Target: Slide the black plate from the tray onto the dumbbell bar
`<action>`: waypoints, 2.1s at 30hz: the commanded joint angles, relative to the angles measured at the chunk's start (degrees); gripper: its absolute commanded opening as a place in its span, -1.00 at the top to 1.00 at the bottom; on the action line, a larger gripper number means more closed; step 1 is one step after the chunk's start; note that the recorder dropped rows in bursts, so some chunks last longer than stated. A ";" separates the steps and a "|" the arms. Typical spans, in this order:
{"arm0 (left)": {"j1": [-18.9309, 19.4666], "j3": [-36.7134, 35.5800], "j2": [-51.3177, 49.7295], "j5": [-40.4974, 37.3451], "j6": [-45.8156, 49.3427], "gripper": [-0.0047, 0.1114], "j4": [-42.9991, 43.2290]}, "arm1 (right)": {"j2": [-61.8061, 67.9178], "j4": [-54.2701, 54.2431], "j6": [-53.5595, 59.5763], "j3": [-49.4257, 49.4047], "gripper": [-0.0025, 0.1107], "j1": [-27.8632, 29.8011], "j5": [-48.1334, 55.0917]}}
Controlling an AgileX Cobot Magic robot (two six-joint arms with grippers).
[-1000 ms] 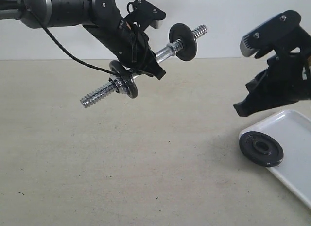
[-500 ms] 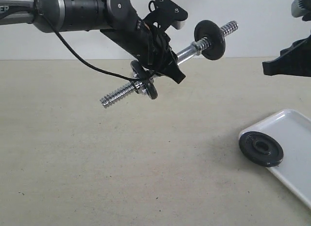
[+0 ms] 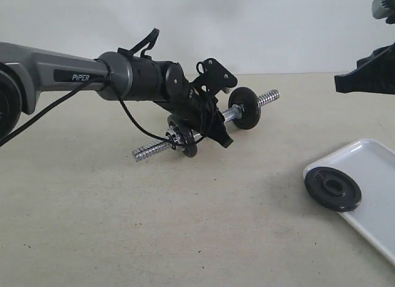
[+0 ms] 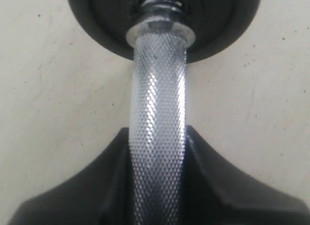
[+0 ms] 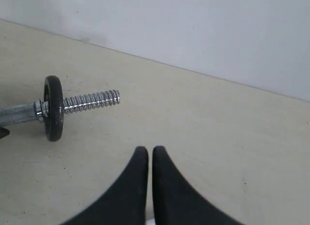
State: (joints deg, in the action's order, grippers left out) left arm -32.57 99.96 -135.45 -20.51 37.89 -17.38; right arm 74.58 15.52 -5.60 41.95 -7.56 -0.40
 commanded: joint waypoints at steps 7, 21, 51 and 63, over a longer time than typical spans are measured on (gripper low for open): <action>-0.03 0.57 21.74 2.07 -0.67 0.84 -1.70 | -0.12 0.25 0.02 -0.09 0.94 0.17 1.06; -0.03 -8.98 21.74 5.43 -0.96 0.84 -1.70 | -0.12 0.25 0.16 -0.09 0.94 0.17 2.07; -0.03 -17.39 21.74 10.22 -0.96 0.84 -1.70 | 0.09 0.25 0.16 -0.09 0.94 0.17 2.18; -0.03 -17.39 21.74 10.61 -0.96 0.84 -1.70 | 12.42 0.15 -1.31 0.43 0.94 0.17 -5.55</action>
State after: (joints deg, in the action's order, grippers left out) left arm -32.57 82.48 -126.32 -13.23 37.52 -18.05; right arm 84.16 15.73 -6.17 41.95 -7.56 -3.64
